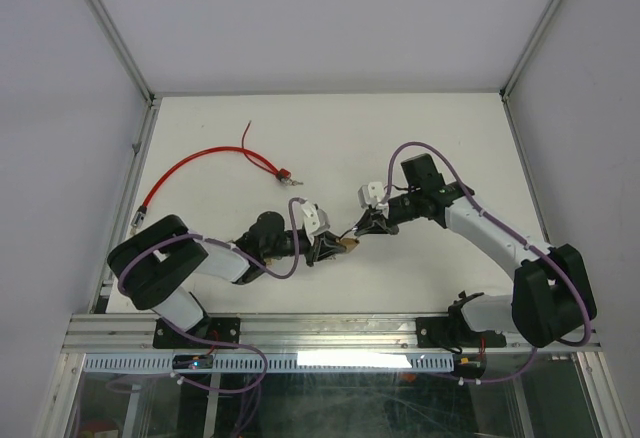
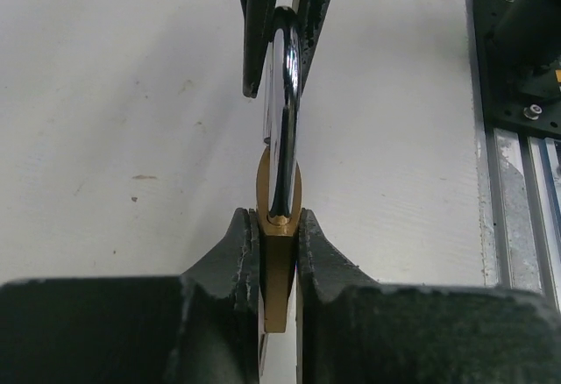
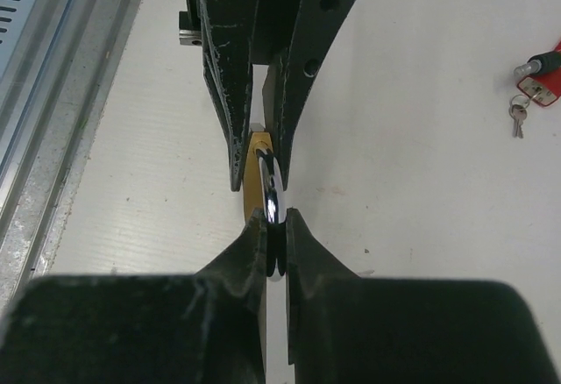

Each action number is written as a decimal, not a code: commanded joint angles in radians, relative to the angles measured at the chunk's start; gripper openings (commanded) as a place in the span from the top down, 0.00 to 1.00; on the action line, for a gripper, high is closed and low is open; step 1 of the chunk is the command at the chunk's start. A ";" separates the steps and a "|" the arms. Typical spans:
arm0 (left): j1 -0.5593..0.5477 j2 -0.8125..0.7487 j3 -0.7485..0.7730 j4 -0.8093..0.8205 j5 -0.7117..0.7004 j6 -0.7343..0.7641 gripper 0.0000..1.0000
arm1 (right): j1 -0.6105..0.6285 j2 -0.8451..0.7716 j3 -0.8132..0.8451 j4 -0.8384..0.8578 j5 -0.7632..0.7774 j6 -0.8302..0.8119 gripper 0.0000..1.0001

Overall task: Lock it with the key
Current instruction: Lock the lock.

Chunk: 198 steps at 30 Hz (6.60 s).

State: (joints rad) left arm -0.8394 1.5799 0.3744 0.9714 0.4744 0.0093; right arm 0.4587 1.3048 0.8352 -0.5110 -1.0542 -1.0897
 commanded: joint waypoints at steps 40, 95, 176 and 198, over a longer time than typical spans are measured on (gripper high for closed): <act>0.041 0.082 -0.025 -0.052 0.033 0.274 1.00 | 0.125 0.208 0.081 0.141 0.227 0.181 1.00; 0.048 0.129 0.008 -0.111 0.123 0.222 1.00 | 0.210 0.297 0.042 0.231 0.092 0.365 1.00; 0.057 -0.008 -0.152 0.052 -0.082 0.139 1.00 | 0.192 0.300 0.106 -0.143 0.393 0.131 1.00; 0.075 0.088 -0.185 0.191 -0.102 0.134 1.00 | 0.371 0.541 0.102 -0.260 0.407 0.154 1.00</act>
State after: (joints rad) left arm -0.7750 1.6363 0.1932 1.1679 0.4122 0.1173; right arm 0.7147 1.6497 1.0451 -0.5415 -0.8165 -0.9878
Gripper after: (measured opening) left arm 0.208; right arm 0.056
